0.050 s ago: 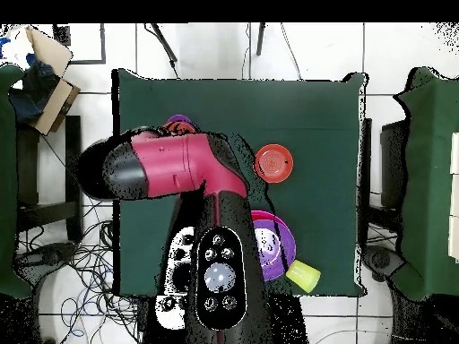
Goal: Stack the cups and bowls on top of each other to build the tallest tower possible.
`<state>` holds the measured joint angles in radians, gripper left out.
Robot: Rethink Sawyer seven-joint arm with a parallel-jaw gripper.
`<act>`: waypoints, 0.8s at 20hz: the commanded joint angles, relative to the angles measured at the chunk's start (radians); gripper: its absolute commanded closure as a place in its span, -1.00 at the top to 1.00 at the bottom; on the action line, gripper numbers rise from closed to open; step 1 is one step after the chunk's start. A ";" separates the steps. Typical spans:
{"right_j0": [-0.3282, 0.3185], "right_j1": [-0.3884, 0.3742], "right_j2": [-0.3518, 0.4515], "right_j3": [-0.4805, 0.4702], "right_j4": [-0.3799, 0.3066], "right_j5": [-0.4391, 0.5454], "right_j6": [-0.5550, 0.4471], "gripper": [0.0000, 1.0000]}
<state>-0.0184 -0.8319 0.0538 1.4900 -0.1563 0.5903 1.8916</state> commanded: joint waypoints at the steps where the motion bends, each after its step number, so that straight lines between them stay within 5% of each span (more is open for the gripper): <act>1: 0.069 0.136 -0.009 -0.092 0.006 0.114 0.187 -1.00; 16: 0.123 0.269 -0.078 -0.068 0.012 -0.080 0.241 -1.00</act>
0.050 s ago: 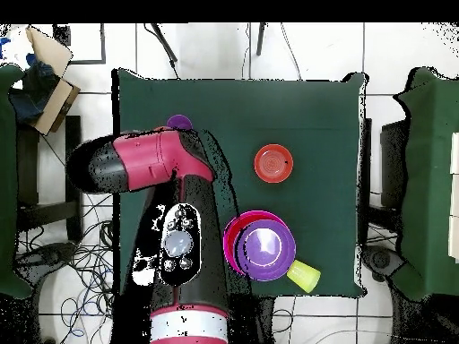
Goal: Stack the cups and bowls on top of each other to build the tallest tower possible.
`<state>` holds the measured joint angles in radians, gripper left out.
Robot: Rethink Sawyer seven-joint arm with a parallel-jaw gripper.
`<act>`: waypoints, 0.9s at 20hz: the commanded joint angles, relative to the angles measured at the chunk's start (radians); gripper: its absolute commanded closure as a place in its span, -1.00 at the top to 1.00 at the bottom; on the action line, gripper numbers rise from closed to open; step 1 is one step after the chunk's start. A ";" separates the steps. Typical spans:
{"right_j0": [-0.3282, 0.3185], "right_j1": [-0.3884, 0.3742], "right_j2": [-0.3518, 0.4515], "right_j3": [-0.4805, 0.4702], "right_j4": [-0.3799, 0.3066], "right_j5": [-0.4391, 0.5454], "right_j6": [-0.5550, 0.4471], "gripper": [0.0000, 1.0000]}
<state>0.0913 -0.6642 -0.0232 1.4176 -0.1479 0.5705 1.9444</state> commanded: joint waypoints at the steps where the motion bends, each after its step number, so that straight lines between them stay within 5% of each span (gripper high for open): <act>1: 0.015 0.108 -0.003 0.002 0.004 -0.067 0.189 -1.00; 18: 0.114 0.193 -0.060 -0.059 0.067 -0.086 0.271 -1.00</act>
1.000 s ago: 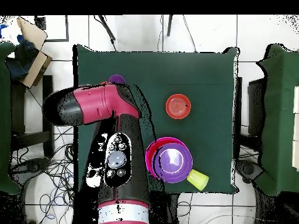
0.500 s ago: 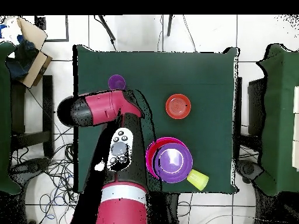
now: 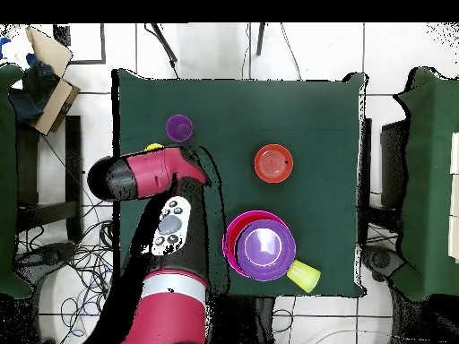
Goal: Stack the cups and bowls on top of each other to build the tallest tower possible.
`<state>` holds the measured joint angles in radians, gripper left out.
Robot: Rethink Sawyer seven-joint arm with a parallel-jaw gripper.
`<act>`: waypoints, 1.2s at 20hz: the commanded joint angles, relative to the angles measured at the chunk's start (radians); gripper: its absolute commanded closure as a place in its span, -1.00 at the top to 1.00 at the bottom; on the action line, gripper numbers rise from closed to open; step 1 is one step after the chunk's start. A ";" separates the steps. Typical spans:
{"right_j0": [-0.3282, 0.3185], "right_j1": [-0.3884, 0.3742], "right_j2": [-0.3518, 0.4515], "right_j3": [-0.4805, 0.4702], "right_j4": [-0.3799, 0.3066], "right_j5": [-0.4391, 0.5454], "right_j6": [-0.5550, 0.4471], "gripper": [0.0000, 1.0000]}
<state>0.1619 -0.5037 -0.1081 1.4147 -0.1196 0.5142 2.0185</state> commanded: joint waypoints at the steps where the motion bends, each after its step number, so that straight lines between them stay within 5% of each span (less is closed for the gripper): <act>1: 0.050 0.034 0.020 -0.058 0.044 -0.029 0.200 -1.00; 15: 0.090 -0.014 -0.016 -0.032 0.092 0.026 0.190 -1.00; 24: 0.146 0.076 -0.039 -0.072 0.135 -0.027 0.237 -1.00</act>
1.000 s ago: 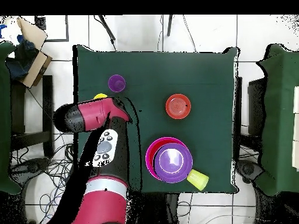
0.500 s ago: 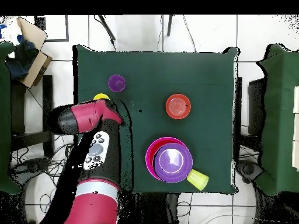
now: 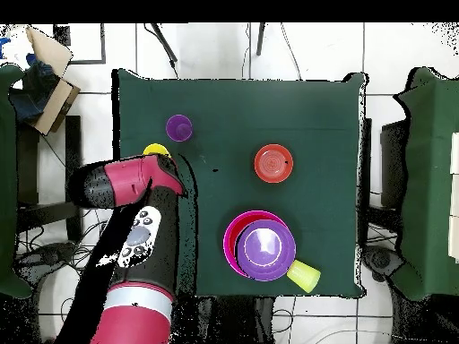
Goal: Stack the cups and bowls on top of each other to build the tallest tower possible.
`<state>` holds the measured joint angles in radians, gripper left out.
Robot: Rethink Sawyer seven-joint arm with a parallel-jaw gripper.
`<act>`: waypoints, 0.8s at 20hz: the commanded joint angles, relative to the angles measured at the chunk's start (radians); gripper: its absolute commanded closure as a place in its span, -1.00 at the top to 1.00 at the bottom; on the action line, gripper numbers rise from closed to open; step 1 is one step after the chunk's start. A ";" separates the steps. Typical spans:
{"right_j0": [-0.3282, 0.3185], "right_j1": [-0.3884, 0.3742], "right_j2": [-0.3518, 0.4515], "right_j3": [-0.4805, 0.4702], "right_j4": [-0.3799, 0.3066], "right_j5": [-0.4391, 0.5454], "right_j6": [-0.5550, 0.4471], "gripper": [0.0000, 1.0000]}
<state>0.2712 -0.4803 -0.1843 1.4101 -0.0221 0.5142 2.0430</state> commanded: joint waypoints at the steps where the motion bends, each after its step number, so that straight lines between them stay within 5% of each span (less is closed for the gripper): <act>1: 0.044 0.065 0.034 -0.072 0.043 -0.035 0.217 -1.00; 16: 0.075 0.120 0.010 -0.099 0.089 -0.066 0.215 -1.00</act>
<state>0.3526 -0.4125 -0.2297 1.3447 0.0470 0.5136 2.0865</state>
